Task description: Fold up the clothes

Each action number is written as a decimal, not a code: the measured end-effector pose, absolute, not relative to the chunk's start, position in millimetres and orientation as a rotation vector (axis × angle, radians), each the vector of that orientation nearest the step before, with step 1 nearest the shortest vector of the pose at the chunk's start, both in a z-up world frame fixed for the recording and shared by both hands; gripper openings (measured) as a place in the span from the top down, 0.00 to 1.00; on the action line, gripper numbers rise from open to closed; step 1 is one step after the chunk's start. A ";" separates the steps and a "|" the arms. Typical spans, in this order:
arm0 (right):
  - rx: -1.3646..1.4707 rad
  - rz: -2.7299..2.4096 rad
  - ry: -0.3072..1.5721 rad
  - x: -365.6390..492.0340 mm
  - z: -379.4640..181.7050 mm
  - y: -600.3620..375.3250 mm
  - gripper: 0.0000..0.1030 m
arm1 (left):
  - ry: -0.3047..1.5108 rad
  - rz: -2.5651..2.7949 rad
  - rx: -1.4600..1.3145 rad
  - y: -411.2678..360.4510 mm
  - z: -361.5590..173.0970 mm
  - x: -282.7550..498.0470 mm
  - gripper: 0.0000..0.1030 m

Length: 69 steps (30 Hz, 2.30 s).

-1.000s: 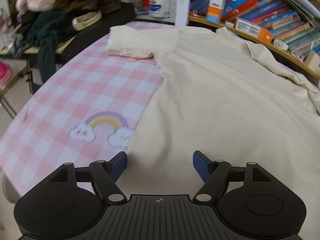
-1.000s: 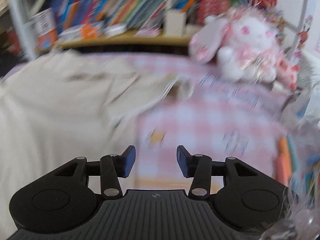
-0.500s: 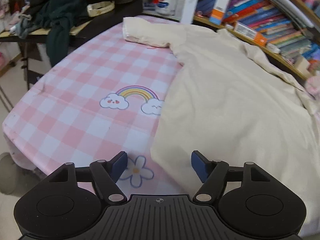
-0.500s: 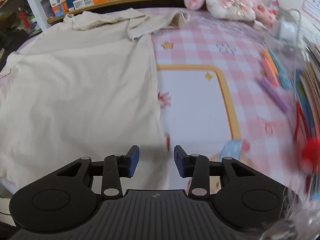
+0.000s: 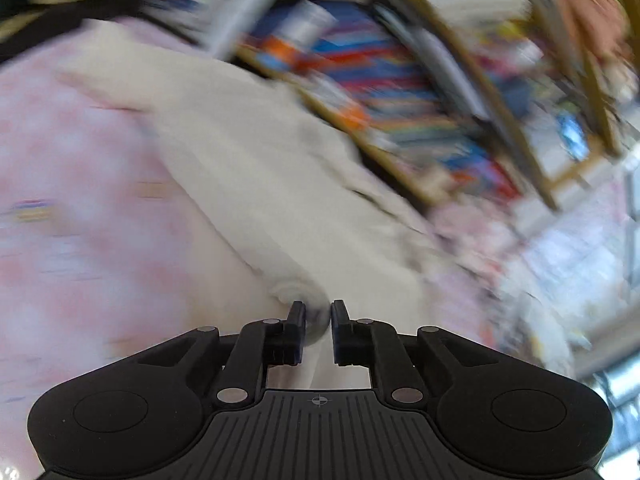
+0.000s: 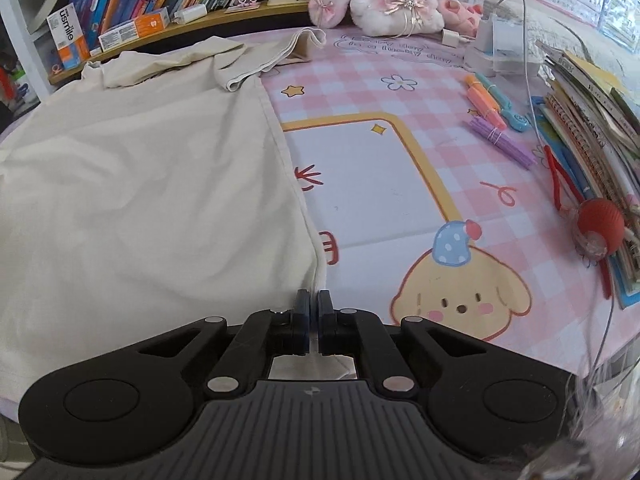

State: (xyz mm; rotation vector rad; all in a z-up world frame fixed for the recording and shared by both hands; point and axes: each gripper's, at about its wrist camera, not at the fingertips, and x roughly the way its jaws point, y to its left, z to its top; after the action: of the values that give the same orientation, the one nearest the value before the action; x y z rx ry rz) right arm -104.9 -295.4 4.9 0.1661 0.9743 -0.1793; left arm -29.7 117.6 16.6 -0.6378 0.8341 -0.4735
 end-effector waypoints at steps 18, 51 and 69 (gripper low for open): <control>0.137 -0.098 1.007 -101.2 5.3 -299.2 0.95 | 0.910 -0.357 -0.042 60.5 -17.7 -32.1 0.68; 0.059 -0.162 1.073 -161.4 9.5 -255.8 0.97 | 1.029 -0.084 -0.347 266.0 -31.0 -178.2 0.97; 0.092 -0.199 1.082 -176.2 15.7 -250.7 0.95 | 0.740 -0.133 -0.255 260.3 15.7 -133.0 0.75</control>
State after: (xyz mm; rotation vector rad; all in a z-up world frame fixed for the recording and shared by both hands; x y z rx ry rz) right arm -176.2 -250.7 15.7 0.0922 1.0820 -0.1994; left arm -133.0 260.3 15.7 -0.2548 0.7404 -0.1329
